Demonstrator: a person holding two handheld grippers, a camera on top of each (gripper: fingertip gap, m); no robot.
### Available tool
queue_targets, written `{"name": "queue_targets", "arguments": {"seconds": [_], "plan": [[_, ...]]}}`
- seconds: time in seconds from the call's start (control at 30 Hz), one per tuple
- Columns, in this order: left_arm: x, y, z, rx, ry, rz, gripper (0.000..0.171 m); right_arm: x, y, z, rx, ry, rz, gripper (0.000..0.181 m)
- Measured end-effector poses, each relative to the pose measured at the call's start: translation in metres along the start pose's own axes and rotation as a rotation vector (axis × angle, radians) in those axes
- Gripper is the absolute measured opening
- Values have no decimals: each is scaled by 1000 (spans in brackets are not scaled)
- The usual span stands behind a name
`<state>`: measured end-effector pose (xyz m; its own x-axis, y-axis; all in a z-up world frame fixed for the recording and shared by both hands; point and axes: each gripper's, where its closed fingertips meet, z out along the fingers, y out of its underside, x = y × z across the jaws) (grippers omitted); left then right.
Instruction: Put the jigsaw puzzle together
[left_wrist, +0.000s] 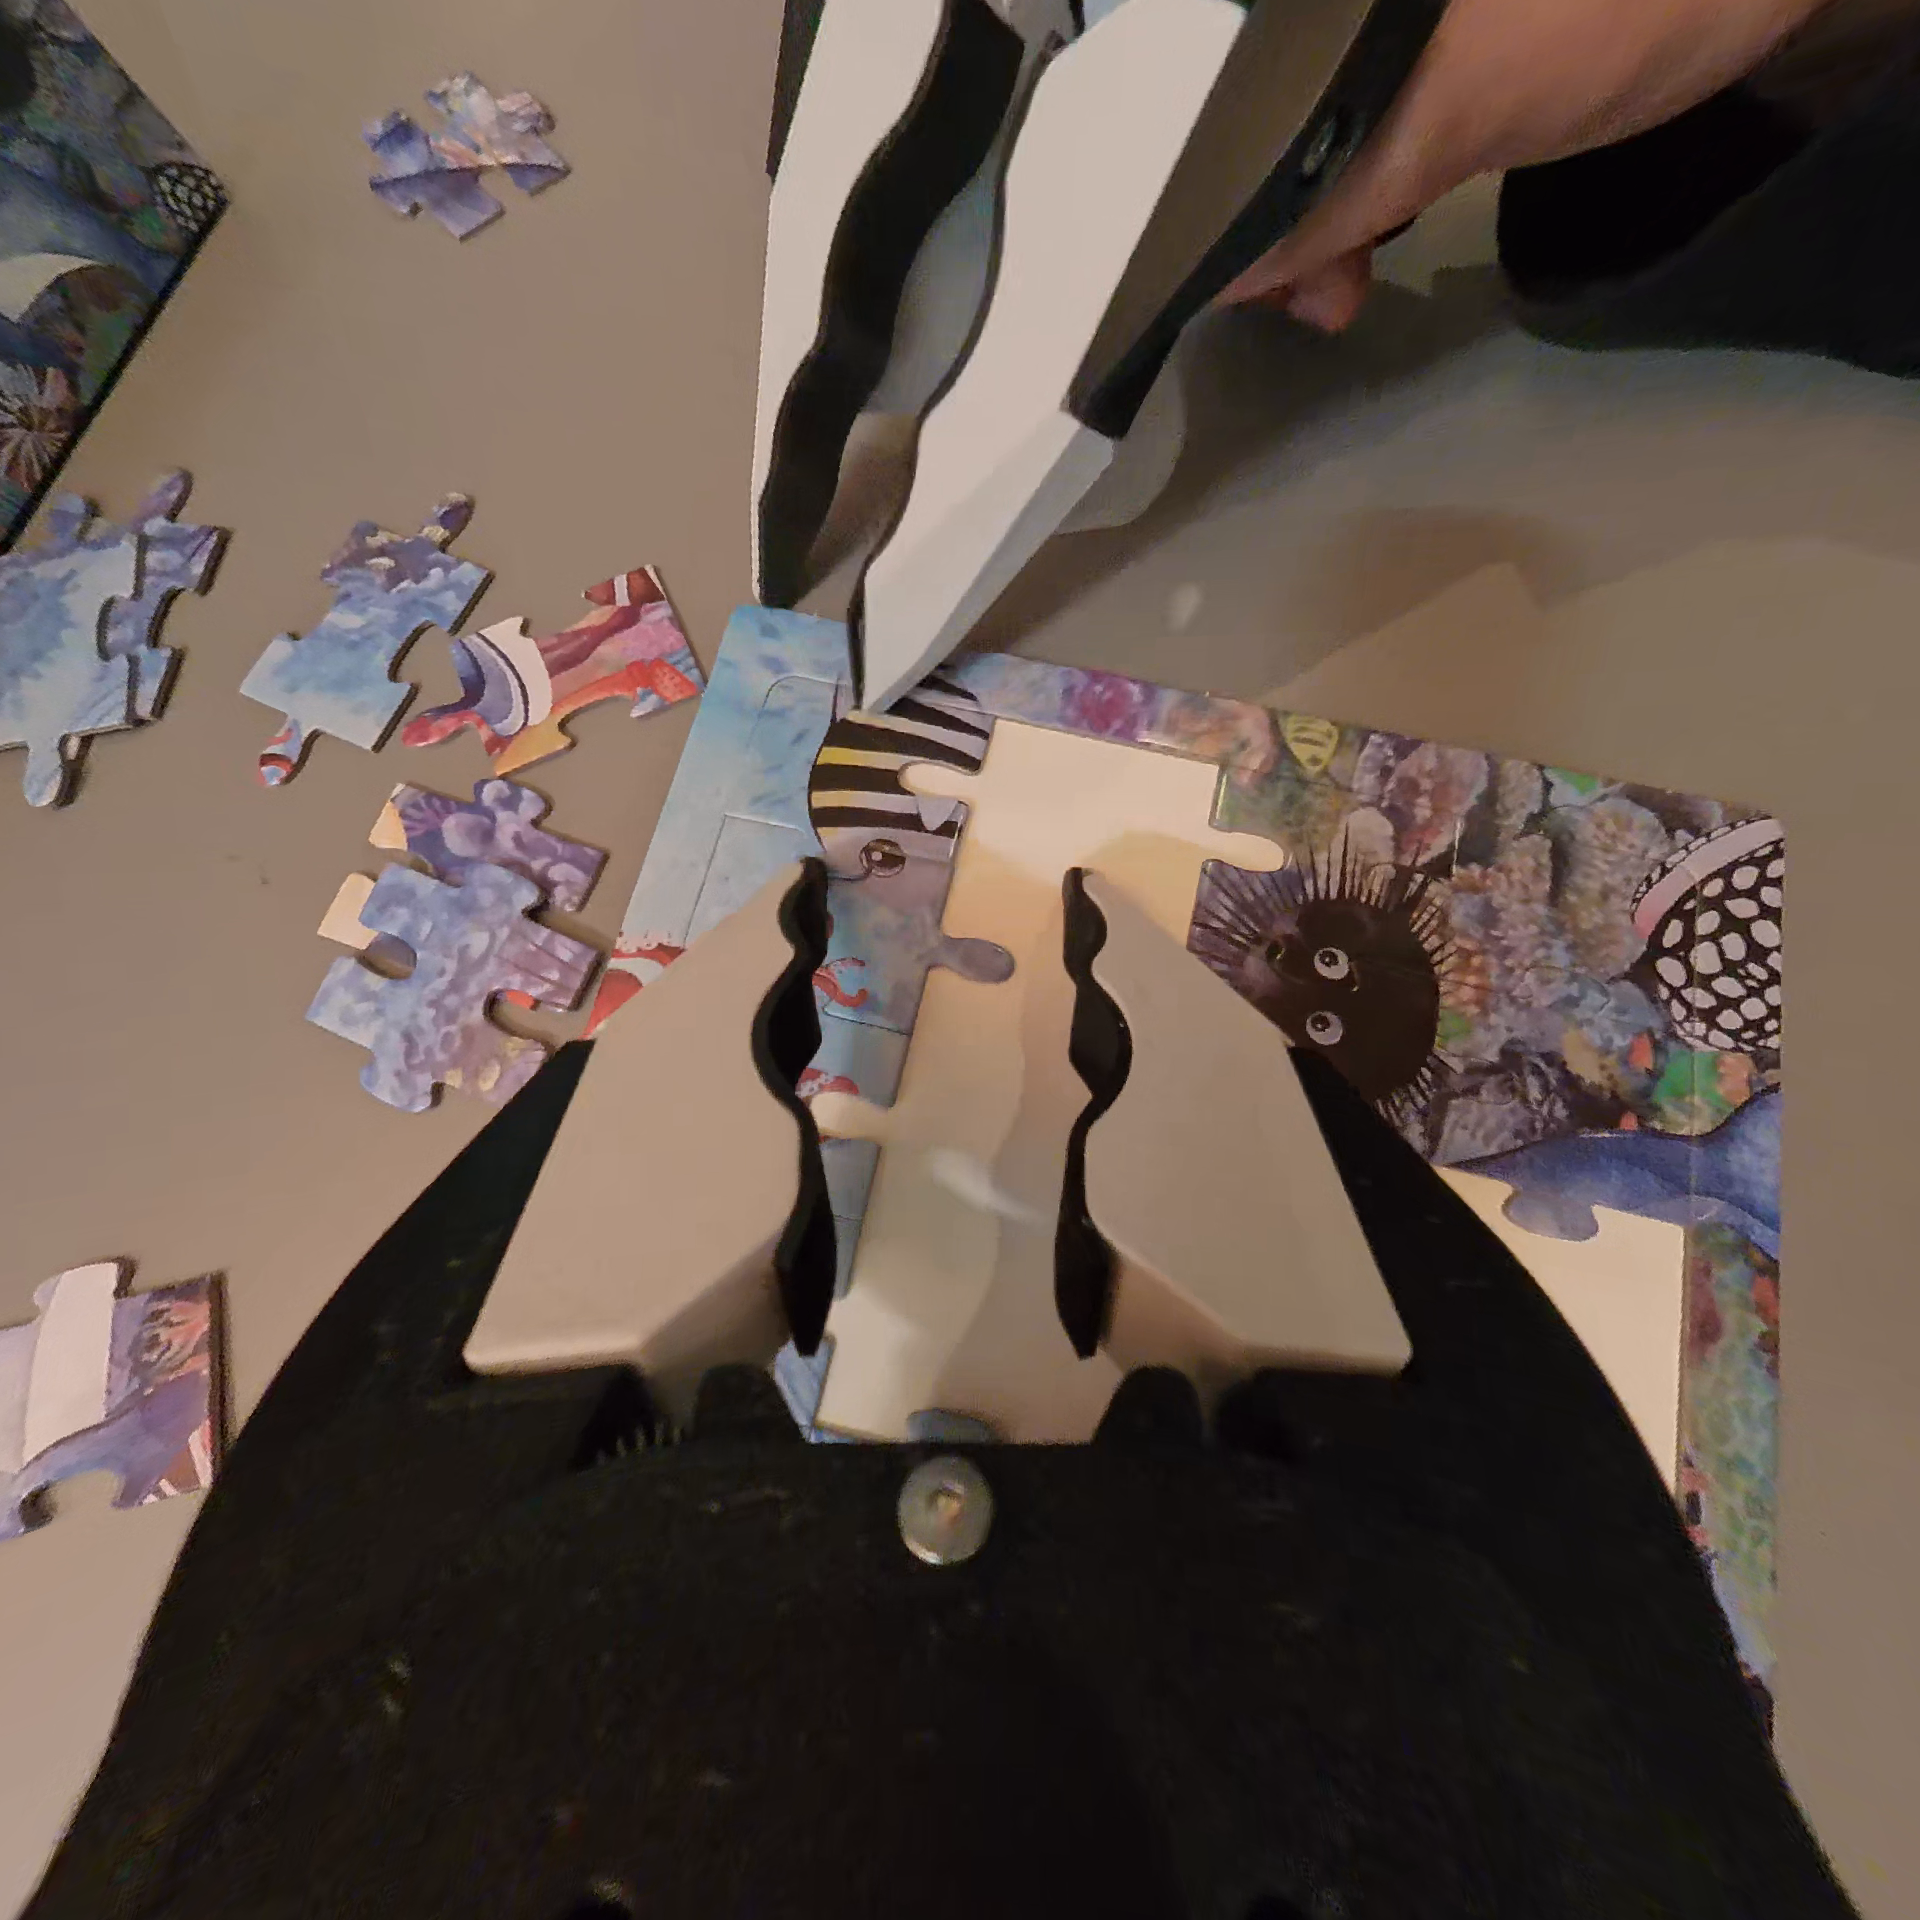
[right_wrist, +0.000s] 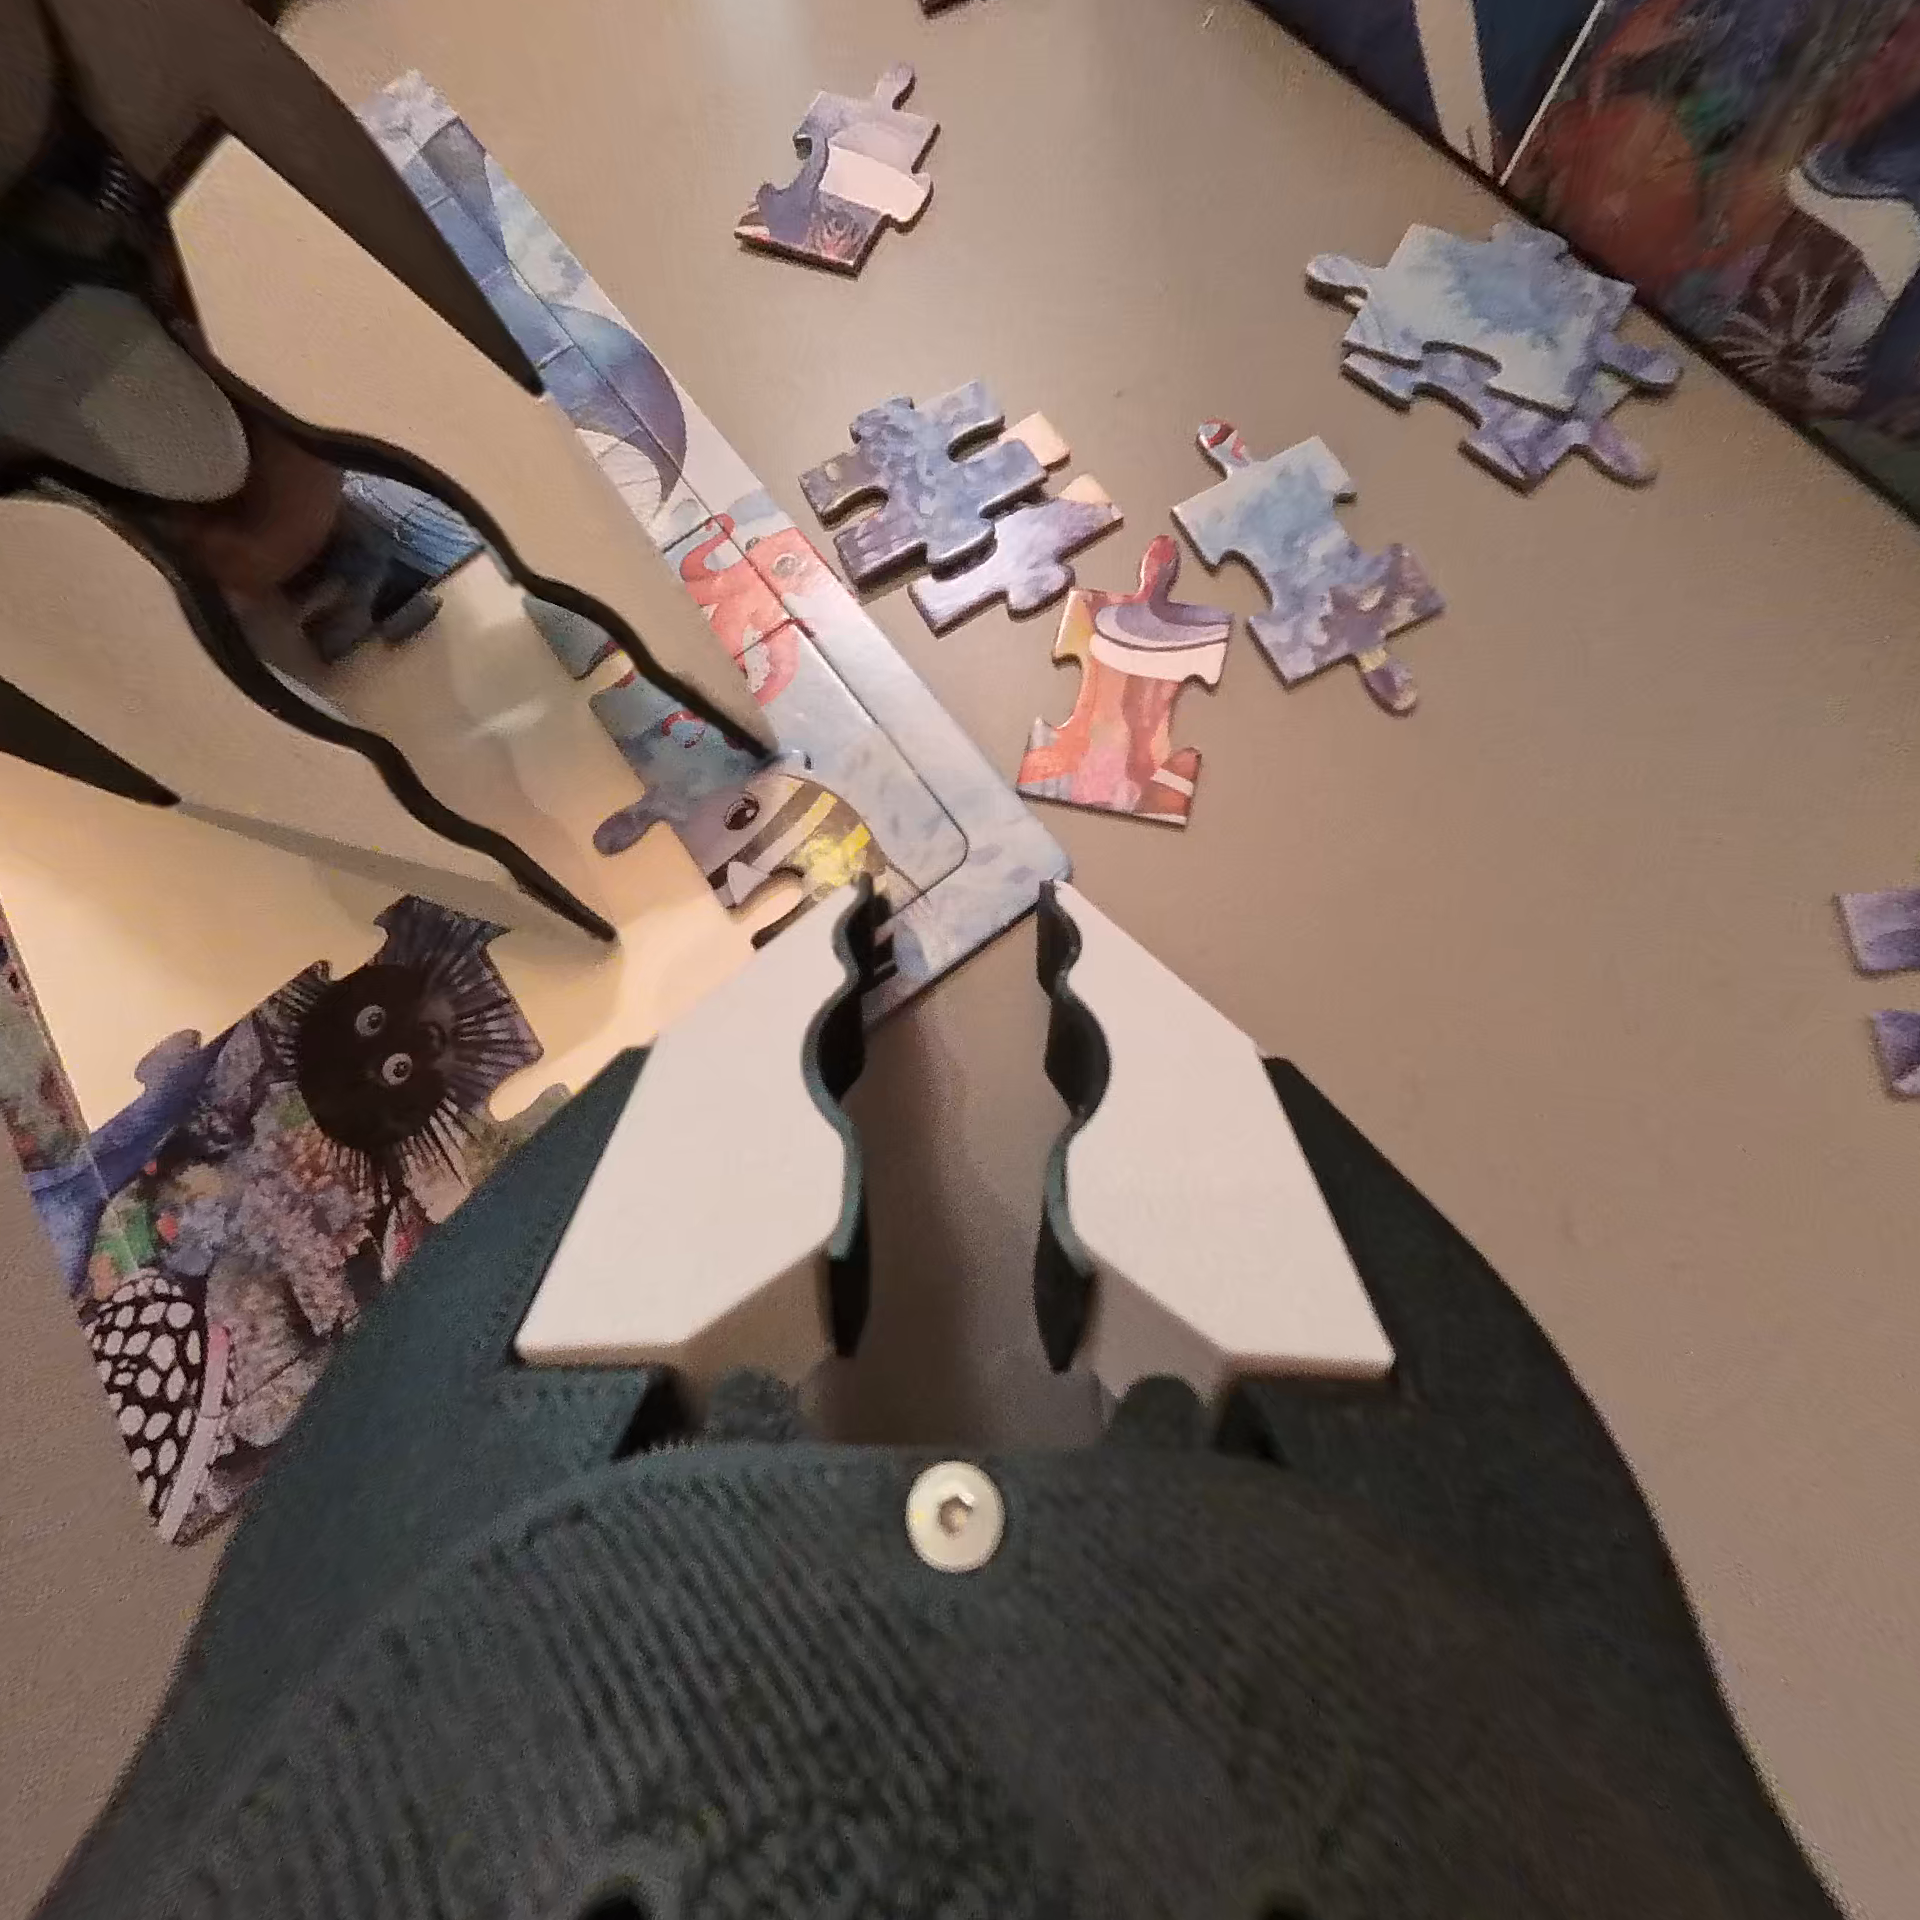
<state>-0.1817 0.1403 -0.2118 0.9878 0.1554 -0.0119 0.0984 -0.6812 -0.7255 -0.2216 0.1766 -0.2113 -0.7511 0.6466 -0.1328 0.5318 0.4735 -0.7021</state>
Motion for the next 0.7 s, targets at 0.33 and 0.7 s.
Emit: {"name": "queue_targets", "arguments": {"seconds": [0.33, 0.7], "plan": [[1, 1, 3, -26, -1, 2, 44, 1, 1, 0, -6, 28, -13, 27], [-3, -3, -2, 8, -29, 31, 46, 2, 0, 1, 1, 47, -25, 24]]}}
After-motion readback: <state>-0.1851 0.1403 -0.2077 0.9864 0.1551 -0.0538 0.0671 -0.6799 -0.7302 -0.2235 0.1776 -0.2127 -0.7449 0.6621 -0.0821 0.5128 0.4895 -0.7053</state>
